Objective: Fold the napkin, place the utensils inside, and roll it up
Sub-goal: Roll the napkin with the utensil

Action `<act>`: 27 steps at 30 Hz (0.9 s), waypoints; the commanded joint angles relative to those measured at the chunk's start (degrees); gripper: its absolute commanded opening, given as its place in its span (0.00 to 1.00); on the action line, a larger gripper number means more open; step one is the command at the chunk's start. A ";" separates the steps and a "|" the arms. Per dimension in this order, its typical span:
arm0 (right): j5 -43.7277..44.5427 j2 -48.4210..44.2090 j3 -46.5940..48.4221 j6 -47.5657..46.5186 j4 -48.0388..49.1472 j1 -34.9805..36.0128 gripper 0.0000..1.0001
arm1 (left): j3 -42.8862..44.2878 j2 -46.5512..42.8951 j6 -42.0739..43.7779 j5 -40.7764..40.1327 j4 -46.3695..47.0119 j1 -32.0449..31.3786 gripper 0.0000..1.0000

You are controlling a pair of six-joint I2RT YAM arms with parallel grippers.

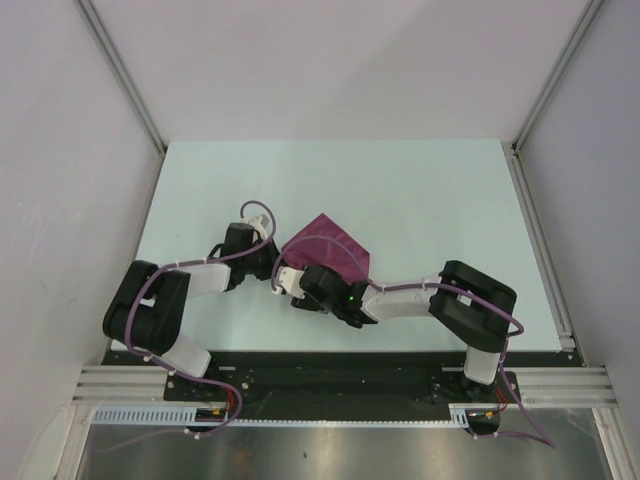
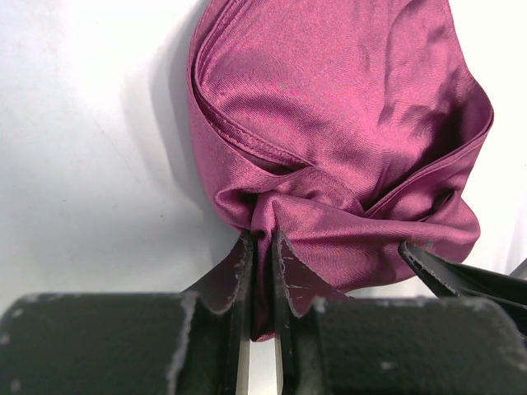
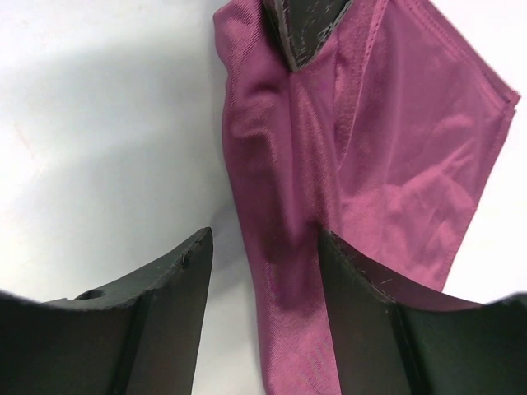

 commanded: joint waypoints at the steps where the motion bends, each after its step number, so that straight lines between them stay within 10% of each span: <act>1: 2.37 1.41 0.96 -2.42 4.22 -0.48 0.58 | -0.47 0.83 1.05 -0.82 -6.94 -0.06 0.07; 10: 1.49 4.23 1.58 -2.25 3.69 -2.76 0.52 | -0.30 0.22 1.23 -0.64 -6.68 -0.06 0.07; 18: -10.97 4.50 6.83 2.40 -9.63 -4.26 0.09 | 0.14 0.22 1.05 0.41 -4.31 -0.06 0.12; 27: -28.29 3.44 11.77 13.47 -21.87 -7.95 0.00 | 1.81 -4.61 0.35 -6.70 -5.62 1.87 0.68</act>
